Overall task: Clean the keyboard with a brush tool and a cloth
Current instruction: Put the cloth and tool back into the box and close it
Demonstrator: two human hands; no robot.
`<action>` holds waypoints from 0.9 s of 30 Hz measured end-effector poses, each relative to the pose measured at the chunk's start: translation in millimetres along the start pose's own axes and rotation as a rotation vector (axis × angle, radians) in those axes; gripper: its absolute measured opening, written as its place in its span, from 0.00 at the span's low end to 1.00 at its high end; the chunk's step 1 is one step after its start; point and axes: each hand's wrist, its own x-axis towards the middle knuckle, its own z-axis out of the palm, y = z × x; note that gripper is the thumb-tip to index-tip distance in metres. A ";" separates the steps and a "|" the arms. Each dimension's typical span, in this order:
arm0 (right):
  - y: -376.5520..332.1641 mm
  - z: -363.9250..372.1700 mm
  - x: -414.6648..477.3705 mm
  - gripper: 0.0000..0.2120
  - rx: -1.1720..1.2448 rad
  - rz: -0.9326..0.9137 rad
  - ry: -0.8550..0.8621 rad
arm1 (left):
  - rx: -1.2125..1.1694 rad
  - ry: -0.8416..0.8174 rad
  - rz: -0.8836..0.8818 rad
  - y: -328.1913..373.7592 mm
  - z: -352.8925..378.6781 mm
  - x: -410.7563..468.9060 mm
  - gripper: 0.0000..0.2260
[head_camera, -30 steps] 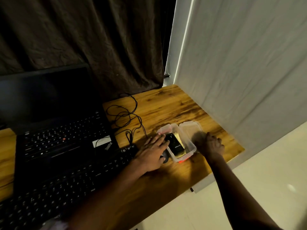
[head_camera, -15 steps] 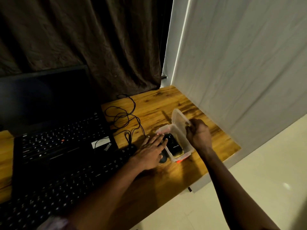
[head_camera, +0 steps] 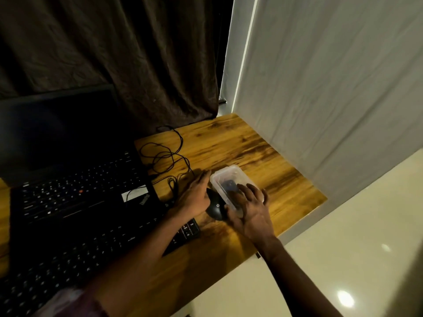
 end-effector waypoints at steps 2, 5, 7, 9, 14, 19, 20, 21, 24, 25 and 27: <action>1.1 -0.6 -2.4 0.26 0.006 -0.010 -0.020 | 0.012 -0.013 0.020 2.8 -0.5 2.3 0.34; 3.2 -4.3 -4.6 0.25 -0.012 -0.019 -0.027 | 0.016 -0.054 0.085 2.4 3.0 11.2 0.29; 1.4 -6.1 -6.9 0.25 -0.018 -0.020 -0.038 | 0.025 -0.075 0.103 1.8 6.0 17.1 0.24; -1.1 -5.8 -11.4 0.24 -0.028 -0.019 -0.045 | 0.041 -0.088 0.102 4.3 6.9 22.0 0.21; 11.2 -5.4 -23.6 0.15 0.316 -0.033 0.194 | 0.139 -0.056 0.105 14.8 7.9 31.9 0.21; 18.9 -6.3 -34.2 0.10 0.579 0.502 0.471 | 0.247 -0.075 0.141 31.1 12.2 38.5 0.38; 16.7 -7.3 -35.3 0.09 0.647 0.605 0.440 | 0.264 -0.101 0.142 33.3 14.0 40.2 0.39; 14.8 -5.9 -36.4 0.08 0.711 0.680 0.375 | 0.258 -0.125 0.135 34.9 16.1 41.4 0.39; 8.5 -2.4 -35.4 0.13 0.825 0.789 0.196 | 0.226 -0.134 0.099 39.8 22.1 43.5 0.37; 8.1 -1.2 -33.9 0.14 0.867 0.824 0.168 | 0.242 -0.114 0.091 41.3 23.6 43.4 0.37; 8.3 -1.8 -31.1 0.14 0.954 0.914 0.138 | 0.273 -0.078 0.071 44.5 25.7 41.4 0.36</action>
